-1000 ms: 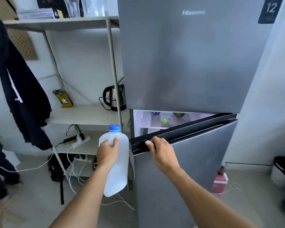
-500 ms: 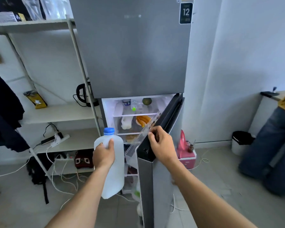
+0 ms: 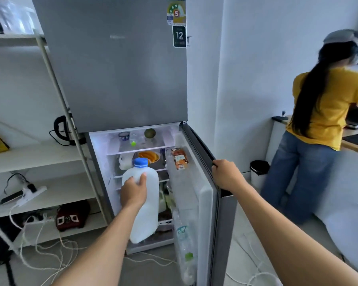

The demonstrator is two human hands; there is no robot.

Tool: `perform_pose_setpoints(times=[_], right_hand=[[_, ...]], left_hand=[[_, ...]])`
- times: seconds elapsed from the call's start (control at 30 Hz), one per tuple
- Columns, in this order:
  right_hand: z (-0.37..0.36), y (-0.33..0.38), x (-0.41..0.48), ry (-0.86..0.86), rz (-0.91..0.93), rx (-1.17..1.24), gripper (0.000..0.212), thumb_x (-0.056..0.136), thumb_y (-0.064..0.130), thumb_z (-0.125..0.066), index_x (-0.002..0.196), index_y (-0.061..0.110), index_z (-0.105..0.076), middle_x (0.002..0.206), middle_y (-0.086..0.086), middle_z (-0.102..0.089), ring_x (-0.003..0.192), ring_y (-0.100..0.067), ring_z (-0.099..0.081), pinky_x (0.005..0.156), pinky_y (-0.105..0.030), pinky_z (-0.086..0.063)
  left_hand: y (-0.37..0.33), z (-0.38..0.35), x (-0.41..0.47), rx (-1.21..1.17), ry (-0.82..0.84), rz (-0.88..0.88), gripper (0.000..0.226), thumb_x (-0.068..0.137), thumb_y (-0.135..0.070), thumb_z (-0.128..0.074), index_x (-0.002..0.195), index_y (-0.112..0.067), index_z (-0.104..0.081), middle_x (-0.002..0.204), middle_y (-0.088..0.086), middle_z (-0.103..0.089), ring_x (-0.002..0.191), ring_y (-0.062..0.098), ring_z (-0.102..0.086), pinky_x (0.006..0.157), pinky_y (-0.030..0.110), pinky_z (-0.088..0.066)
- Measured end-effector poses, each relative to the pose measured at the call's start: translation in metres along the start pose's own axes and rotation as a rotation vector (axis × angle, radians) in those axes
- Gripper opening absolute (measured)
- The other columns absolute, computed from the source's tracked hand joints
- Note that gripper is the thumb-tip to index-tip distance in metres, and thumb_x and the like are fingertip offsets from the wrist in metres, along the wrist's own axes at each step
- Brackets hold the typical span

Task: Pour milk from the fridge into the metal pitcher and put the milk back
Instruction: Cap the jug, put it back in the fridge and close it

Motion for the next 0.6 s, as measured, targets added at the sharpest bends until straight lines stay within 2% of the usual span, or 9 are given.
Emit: perform_pose_setpoints(times=[0.03, 0.07, 0.1, 0.17, 0.23, 0.47, 0.6], right_hand=[[-0.004, 0.002, -0.007, -0.014, -0.016, -0.138, 0.033, 0.097, 0.023, -0.039, 0.118, 0.001, -0.053, 0.124, -0.019, -0.057, 0.114, -0.036, -0.054, 0.082, -0.036, -0.042], [-0.011, 0.001, -0.015, -0.047, -0.022, -0.305, 0.046, 0.098, 0.031, -0.037, 0.131, -0.001, -0.043, 0.134, -0.020, -0.049, 0.123, -0.035, -0.048, 0.090, -0.039, -0.041], [-0.021, 0.001, -0.022, -0.071, -0.020, -0.490, 0.062, 0.099, 0.040, -0.035, 0.142, -0.004, -0.029, 0.144, -0.022, -0.038, 0.132, -0.036, -0.038, 0.101, -0.043, -0.035], [-0.034, -0.007, -0.034, -0.140, 0.019, -0.730, 0.083, 0.097, 0.054, -0.029, 0.147, -0.008, -0.008, 0.154, -0.025, -0.019, 0.142, -0.039, -0.019, 0.114, -0.050, -0.019], [-0.034, -0.021, -0.036, -0.190, 0.052, -0.764, 0.088, 0.096, 0.059, -0.025, 0.148, -0.008, -0.003, 0.156, -0.025, -0.013, 0.144, -0.040, -0.011, 0.118, -0.052, -0.010], [-0.022, -0.036, -0.033, -0.214, 0.100, -0.734, 0.084, 0.096, 0.059, -0.021, 0.149, -0.005, -0.009, 0.156, -0.022, -0.017, 0.145, -0.037, -0.014, 0.119, -0.050, -0.011], [-0.021, -0.040, -0.033, -0.223, 0.130, -0.737, 0.080, 0.097, 0.056, -0.020, 0.149, -0.005, -0.009, 0.157, -0.023, -0.016, 0.146, -0.036, -0.013, 0.119, -0.048, -0.011]], left_hand=[[-0.004, -0.005, -0.003, -0.013, 0.013, -0.008, 0.053, 0.096, -0.049, -0.041, 0.107, 0.000, -0.059, 0.110, 0.022, -0.065, 0.101, 0.039, -0.060, 0.086, 0.042, -0.049], [-0.007, -0.010, -0.006, -0.027, 0.025, -0.016, 0.052, 0.096, -0.048, -0.041, 0.107, 0.000, -0.059, 0.111, 0.023, -0.064, 0.101, 0.039, -0.060, 0.087, 0.043, -0.049], [-0.010, -0.016, -0.009, -0.034, 0.034, -0.018, 0.052, 0.096, -0.047, -0.042, 0.107, 0.001, -0.058, 0.111, 0.024, -0.064, 0.102, 0.040, -0.059, 0.085, 0.040, -0.048], [-0.017, -0.025, -0.016, -0.026, 0.047, -0.034, 0.052, 0.098, -0.044, -0.043, 0.108, 0.005, -0.058, 0.115, 0.027, -0.062, 0.105, 0.041, -0.058, 0.080, 0.036, -0.042], [-0.022, -0.032, -0.022, -0.016, 0.054, -0.056, 0.053, 0.098, -0.043, -0.043, 0.110, 0.007, -0.058, 0.118, 0.028, -0.061, 0.109, 0.042, -0.057, 0.082, 0.039, -0.042], [-0.022, -0.049, -0.038, -0.036, 0.080, -0.028, 0.058, 0.098, -0.046, -0.042, 0.121, 0.005, -0.057, 0.124, 0.026, -0.060, 0.113, 0.042, -0.056, 0.089, 0.040, -0.043], [-0.016, -0.051, -0.033, -0.139, 0.109, 0.033, 0.058, 0.096, -0.048, -0.044, 0.117, 0.004, -0.060, 0.118, 0.022, -0.064, 0.107, 0.039, -0.059, 0.081, 0.035, -0.042]])
Point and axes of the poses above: each hand's wrist, its own x-axis towards the middle knuckle, its own z-axis out of the back of the hand, y = z × x, the point moved 1 cm from there along x, towards the middle knuckle
